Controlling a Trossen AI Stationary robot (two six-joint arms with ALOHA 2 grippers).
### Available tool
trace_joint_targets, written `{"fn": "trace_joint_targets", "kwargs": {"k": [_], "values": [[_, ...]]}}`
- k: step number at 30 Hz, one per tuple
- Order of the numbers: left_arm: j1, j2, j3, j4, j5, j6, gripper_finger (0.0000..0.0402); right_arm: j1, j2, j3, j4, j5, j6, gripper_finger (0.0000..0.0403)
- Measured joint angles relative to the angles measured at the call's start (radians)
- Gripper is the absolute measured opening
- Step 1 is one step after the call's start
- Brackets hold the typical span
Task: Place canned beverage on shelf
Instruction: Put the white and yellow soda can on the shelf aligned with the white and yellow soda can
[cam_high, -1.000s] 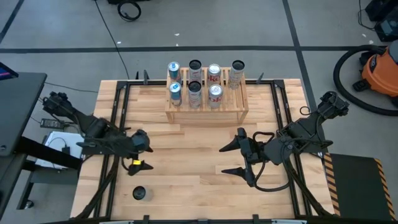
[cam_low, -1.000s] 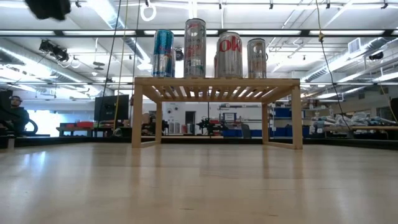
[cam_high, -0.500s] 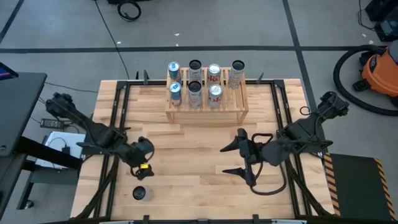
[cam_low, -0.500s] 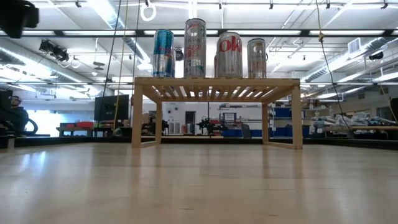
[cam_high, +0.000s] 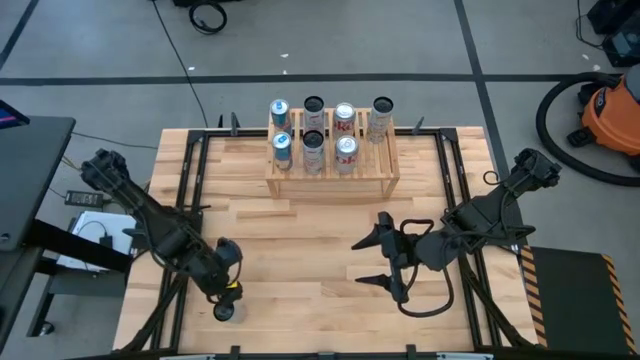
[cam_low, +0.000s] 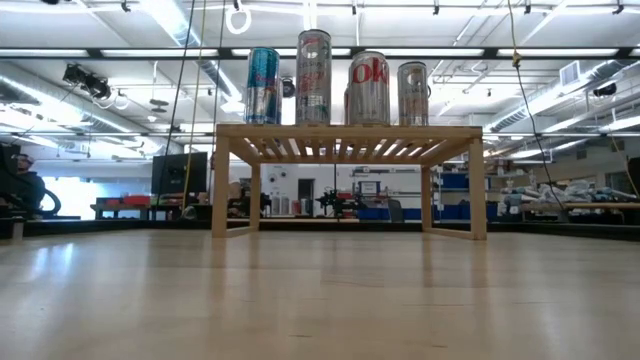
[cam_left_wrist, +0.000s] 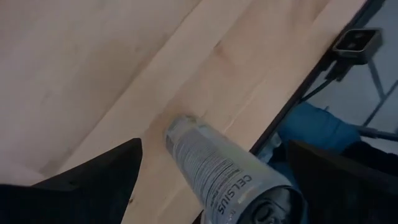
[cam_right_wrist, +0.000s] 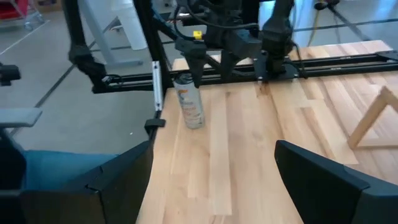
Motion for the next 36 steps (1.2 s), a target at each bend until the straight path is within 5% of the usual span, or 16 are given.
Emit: {"fn": "trace_joint_targets", "kwargs": {"k": [14,36], "values": [[-0.075,0.045,0.000,0.141,0.010,-0.132,0.0400,0.000,0.000,0.000,-0.001,-0.035,-0.031,0.0345],[-0.136,0.136,-0.001,0.125,0.010,-0.191,0.0400,-0.004,0.000,0.000,0.024,-0.038,-0.032,0.0345]]}}
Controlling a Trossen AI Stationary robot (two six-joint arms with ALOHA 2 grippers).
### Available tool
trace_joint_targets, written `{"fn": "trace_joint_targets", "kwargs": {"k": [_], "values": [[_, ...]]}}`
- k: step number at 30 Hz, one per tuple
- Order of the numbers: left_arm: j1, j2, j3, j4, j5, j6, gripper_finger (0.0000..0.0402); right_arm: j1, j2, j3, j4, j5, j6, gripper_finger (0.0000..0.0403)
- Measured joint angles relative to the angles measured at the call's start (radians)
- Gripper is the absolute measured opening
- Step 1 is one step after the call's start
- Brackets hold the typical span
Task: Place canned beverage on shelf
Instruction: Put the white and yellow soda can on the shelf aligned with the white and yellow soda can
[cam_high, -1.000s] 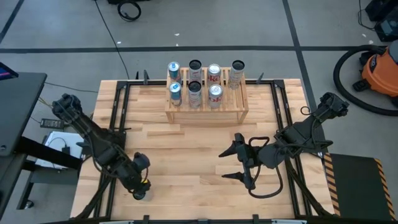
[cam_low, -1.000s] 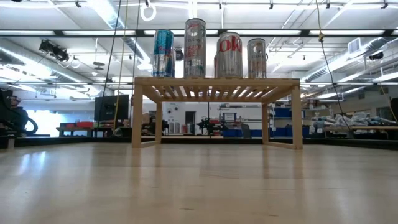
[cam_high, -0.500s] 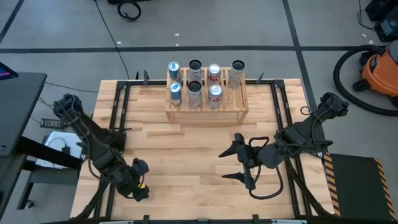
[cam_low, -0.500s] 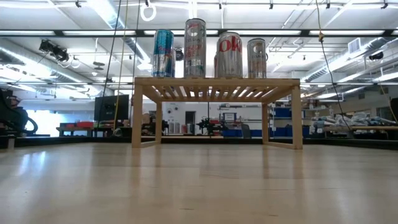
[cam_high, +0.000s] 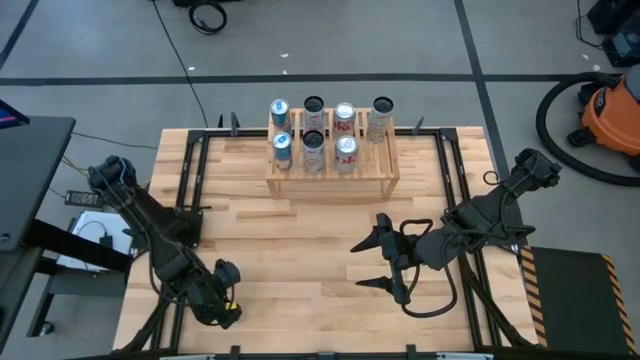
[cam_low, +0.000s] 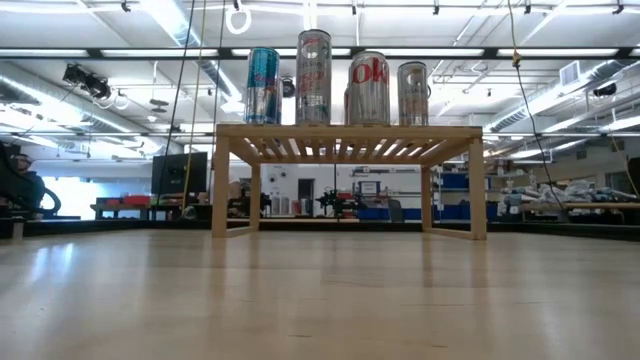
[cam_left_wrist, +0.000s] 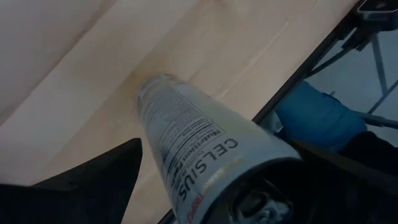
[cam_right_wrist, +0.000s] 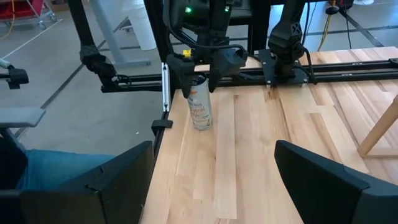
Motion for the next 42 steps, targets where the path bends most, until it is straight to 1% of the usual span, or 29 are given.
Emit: {"fn": "trace_joint_targets", "kwargs": {"k": [11,17,22,31,37,42], "values": [[0.009,0.000,-0.002,0.007,-0.010,0.000,0.0400,0.000,0.000,0.000,-0.004,0.000,0.000,0.0345],[0.009,0.000,-0.002,-0.005,-0.011,-0.028,0.0400,0.000,0.000,0.000,-0.004,0.000,0.000,0.0345],[0.009,0.000,-0.002,-0.005,0.030,-0.042,0.0400,0.000,-0.001,0.000,-0.005,0.000,0.000,0.0345],[0.009,0.011,-0.002,0.010,0.035,-0.052,0.0400,0.000,-0.001,0.000,-0.009,0.000,0.003,0.0345],[0.009,0.078,-0.002,0.010,0.126,-0.052,0.0400,0.000,-0.001,0.000,-0.009,0.000,0.003,0.0345],[0.009,0.095,-0.002,0.010,0.141,-0.052,0.0400,0.000,-0.001,0.000,-0.009,0.000,0.003,0.0345]]}}
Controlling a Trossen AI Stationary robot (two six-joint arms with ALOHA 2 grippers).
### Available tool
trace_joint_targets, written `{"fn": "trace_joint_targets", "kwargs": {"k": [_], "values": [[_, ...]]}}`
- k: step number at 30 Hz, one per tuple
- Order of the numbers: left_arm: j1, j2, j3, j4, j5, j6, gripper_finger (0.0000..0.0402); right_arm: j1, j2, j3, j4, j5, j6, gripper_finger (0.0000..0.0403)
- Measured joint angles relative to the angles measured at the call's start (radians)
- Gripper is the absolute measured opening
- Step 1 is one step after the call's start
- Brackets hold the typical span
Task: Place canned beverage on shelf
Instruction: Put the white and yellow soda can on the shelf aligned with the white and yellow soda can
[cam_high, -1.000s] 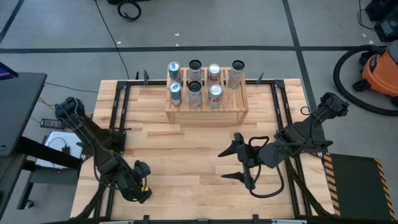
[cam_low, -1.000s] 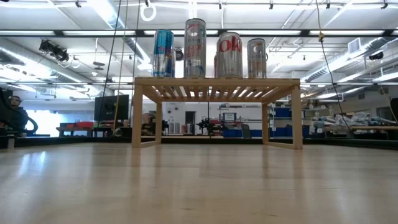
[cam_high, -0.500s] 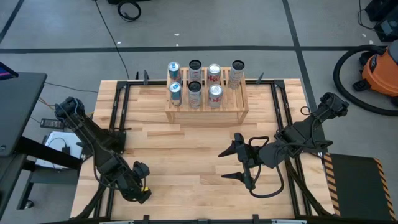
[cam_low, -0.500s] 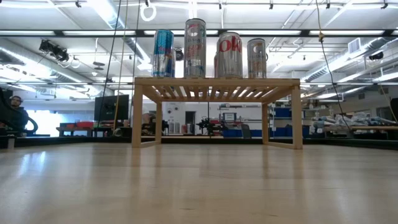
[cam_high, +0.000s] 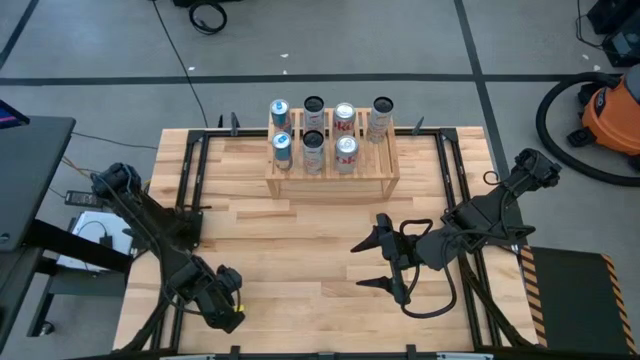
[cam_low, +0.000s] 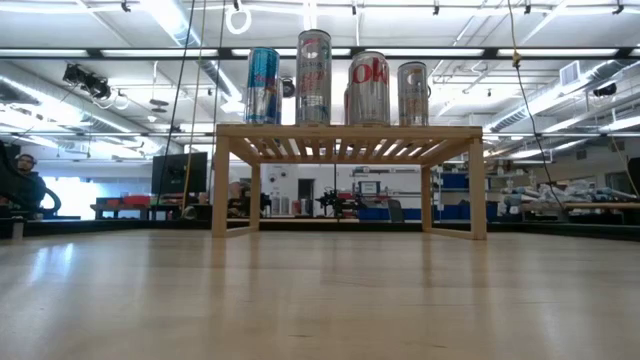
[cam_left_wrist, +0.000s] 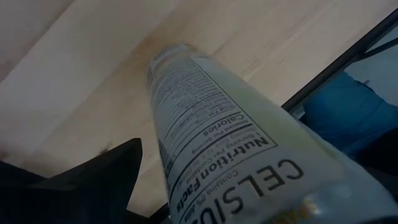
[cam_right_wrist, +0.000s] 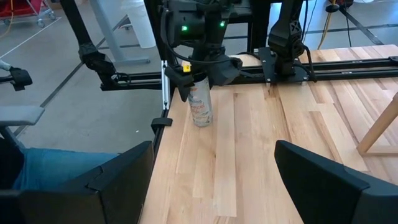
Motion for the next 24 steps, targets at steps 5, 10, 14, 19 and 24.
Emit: {"fn": "trace_joint_targets", "kwargs": {"k": [5,10,14,19,24], "values": [[0.002,0.000,0.000,0.001,-0.006,0.000,0.0400,0.000,0.000,0.000,0.000,0.000,0.000,0.0345],[0.003,0.000,0.000,0.001,-0.083,0.003,0.0400,0.000,0.000,0.000,0.000,0.000,0.000,0.0345],[0.012,0.000,0.000,0.000,-0.098,0.003,0.0400,0.000,0.000,0.000,-0.001,0.000,-0.002,0.0345],[0.012,0.000,0.000,-0.003,-0.098,0.005,0.0400,0.000,0.000,0.000,-0.007,0.000,-0.003,0.0345],[0.012,0.000,0.000,-0.005,-0.086,0.019,0.0400,0.000,0.000,0.000,-0.030,0.000,-0.003,0.0345]]}}
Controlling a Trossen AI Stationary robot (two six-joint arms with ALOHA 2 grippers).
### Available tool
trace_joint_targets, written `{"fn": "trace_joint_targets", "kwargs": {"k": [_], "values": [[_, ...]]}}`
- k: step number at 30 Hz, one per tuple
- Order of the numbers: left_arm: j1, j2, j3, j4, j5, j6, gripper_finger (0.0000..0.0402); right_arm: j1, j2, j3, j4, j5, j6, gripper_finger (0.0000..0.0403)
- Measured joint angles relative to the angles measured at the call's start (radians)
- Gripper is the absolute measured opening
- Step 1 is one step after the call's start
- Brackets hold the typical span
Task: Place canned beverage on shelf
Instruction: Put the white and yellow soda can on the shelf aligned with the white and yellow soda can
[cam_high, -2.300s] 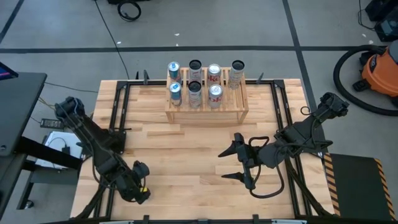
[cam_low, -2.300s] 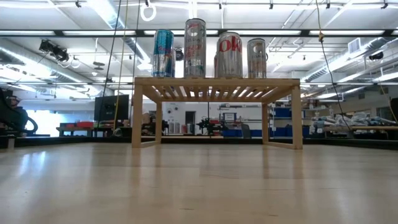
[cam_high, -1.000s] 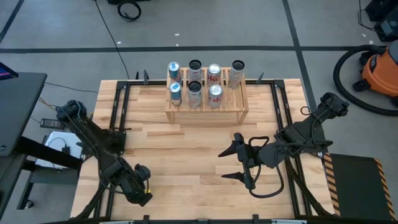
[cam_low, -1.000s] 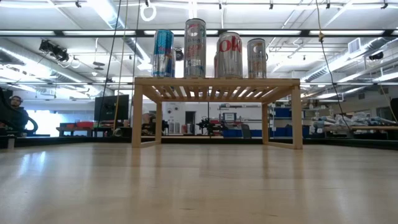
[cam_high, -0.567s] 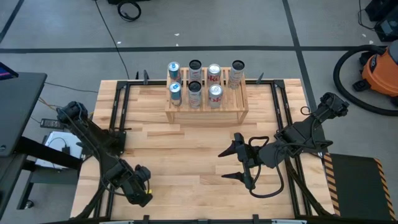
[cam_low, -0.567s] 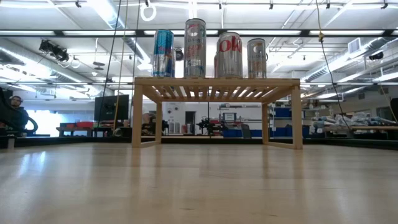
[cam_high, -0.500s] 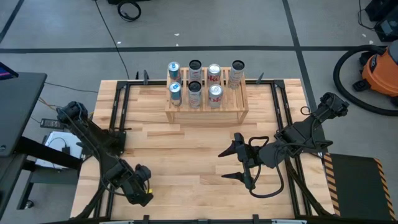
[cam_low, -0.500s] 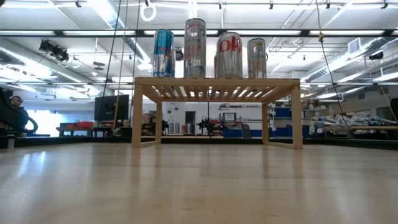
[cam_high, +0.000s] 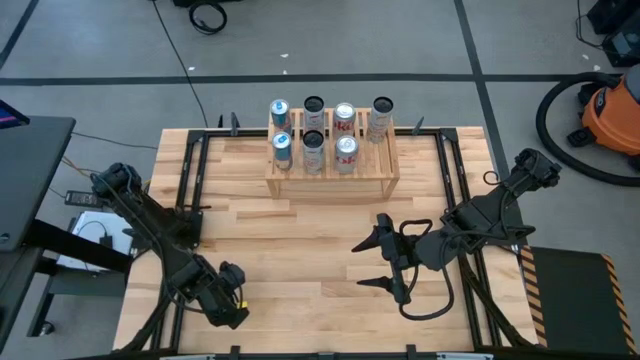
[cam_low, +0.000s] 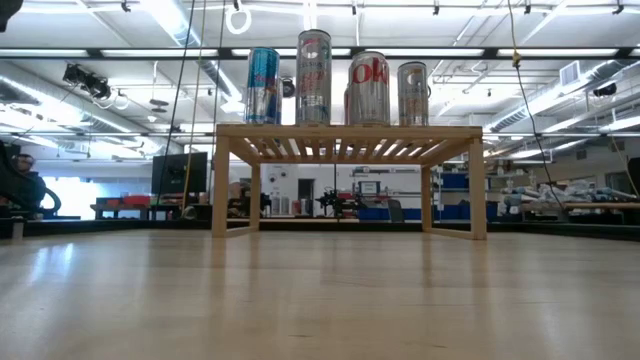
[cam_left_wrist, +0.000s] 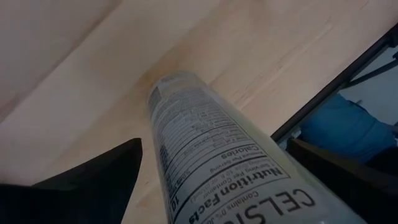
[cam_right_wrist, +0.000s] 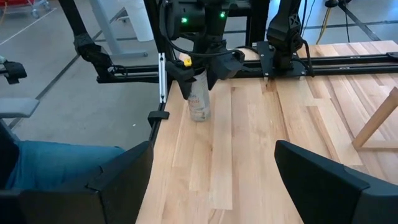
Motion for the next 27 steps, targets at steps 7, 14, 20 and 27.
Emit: {"fn": "trace_joint_targets", "kwargs": {"k": [7,14,20,27], "values": [[0.000,0.000,0.001,0.000,0.045,0.007,0.0362,0.000,0.000,0.000,0.000,0.000,0.000,0.0345],[0.000,0.002,0.000,0.008,0.049,0.056,0.0299,0.000,0.000,0.000,0.000,0.010,0.000,0.0345],[0.010,0.002,0.000,0.011,0.053,0.103,0.0260,0.000,0.000,0.000,0.000,0.033,0.000,0.0345],[0.010,0.002,0.000,0.016,0.047,0.104,0.0282,0.000,0.000,0.000,0.000,0.034,0.000,0.0345]]}}
